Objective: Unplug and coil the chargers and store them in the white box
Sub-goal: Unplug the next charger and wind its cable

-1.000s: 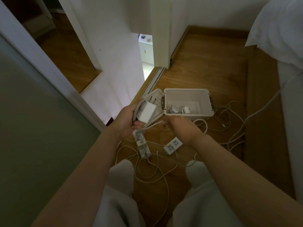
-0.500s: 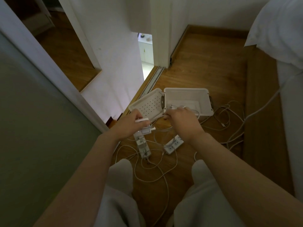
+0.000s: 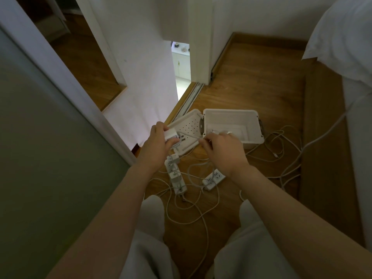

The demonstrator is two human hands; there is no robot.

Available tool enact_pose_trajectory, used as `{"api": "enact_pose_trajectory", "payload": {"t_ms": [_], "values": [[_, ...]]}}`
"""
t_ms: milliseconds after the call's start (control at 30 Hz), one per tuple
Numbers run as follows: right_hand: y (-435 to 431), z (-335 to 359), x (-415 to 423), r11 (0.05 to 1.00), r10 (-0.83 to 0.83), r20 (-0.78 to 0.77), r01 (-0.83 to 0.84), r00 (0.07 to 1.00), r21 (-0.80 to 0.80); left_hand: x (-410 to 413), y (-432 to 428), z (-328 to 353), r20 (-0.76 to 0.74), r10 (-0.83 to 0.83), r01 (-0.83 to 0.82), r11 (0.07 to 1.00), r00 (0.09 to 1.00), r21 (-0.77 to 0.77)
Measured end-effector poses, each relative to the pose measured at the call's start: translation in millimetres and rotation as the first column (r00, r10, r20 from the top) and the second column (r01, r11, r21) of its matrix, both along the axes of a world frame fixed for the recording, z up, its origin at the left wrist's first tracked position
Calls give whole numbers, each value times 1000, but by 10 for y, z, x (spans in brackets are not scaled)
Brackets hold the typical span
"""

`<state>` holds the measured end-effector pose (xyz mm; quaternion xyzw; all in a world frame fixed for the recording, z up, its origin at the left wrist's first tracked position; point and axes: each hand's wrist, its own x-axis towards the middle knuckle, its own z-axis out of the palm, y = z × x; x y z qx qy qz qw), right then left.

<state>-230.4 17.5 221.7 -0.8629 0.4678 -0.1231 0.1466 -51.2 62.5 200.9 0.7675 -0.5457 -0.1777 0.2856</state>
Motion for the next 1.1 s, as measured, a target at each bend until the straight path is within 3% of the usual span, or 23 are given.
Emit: {"api": "enact_pose_trajectory", "payload": {"t_ms": [133, 267, 433, 600, 633, 700, 767, 800, 933, 1100], "values": [[107, -31, 135, 998, 68, 127, -68, 990, -5, -79, -29, 41, -36, 144, -146, 987, 989, -71], [180, -79, 207, 996, 90, 156, -90, 984, -5, -183, -47, 77, -31, 199, -201, 977, 980, -71], [181, -167, 206, 977, 133, 143, -153, 981, 145, -175, -137, 44, -345, 316, -341, 940, 884, -12], [219, -136, 238, 914, 139, 257, -223, 957, 339, -315, -186, 100, -702, 378, -432, 895, 604, 110], [223, -127, 239, 909, 135, 270, -228, 953, 350, -330, -202, 100, -787, 360, -439, 889, 501, 127], [213, -131, 232, 910, 127, 261, -217, 957, 354, -356, -218, 119, -942, 273, -437, 884, 194, 166], [192, -142, 213, 916, 124, 235, -203, 964, 347, -351, -210, 118, -979, 196, -420, 884, -64, 204], [188, -150, 202, 926, 134, 204, -195, 970, 322, -331, -207, 103, -974, 169, -389, 896, -149, 215], [250, -210, 185, 961, 248, 86, -256, 965, 104, -216, -235, 13, -965, 172, -262, 939, -198, 221], [310, -156, 180, 951, 307, 23, -307, 952, 24, -120, -227, 17, -951, 167, -323, 913, -259, 248]]}}
